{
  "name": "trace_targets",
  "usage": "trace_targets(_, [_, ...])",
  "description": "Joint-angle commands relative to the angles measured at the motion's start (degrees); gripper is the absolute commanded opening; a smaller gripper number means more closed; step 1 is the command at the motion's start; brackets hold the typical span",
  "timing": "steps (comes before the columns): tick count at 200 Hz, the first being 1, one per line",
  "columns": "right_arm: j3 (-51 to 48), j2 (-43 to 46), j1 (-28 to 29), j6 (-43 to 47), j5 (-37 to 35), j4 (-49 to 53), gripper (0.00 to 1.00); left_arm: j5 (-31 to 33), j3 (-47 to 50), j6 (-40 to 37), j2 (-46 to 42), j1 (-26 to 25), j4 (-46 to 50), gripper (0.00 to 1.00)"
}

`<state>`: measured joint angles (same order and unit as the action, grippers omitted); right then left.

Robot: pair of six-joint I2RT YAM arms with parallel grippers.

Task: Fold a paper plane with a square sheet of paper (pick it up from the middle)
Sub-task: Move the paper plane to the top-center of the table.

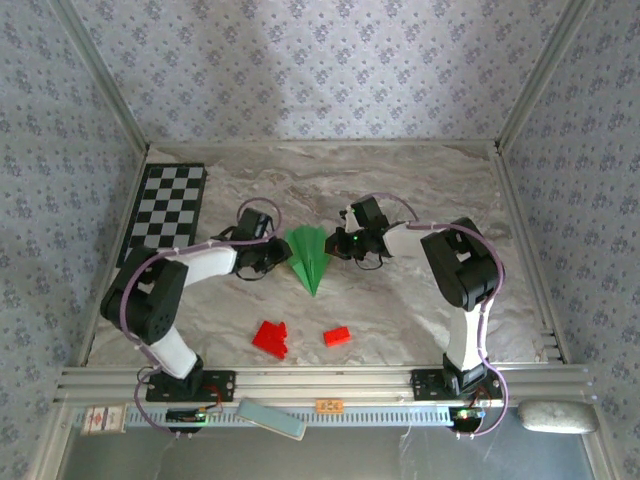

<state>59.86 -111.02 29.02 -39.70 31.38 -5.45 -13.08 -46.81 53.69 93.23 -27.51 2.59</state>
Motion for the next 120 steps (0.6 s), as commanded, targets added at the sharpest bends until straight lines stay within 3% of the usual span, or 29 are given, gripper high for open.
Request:
trace_targets(1, [-0.2, -0.3, 0.2, -0.8, 1.1, 0.3, 0.07, 0.6, -0.1, 0.1, -5.4, -0.2, 2.2, 0.33])
trace_targets(50, [0.8, -0.7, 0.5, -0.6, 1.0, 1.4, 0.07, -6.0, 2.3, 1.8, -6.8, -3.2, -1.5, 0.41])
trace_targets(120, [1.0, -0.7, 0.6, -0.5, 0.7, 1.9, 0.07, -9.2, -0.1, 2.2, -1.2, -5.7, -3.1, 0.37])
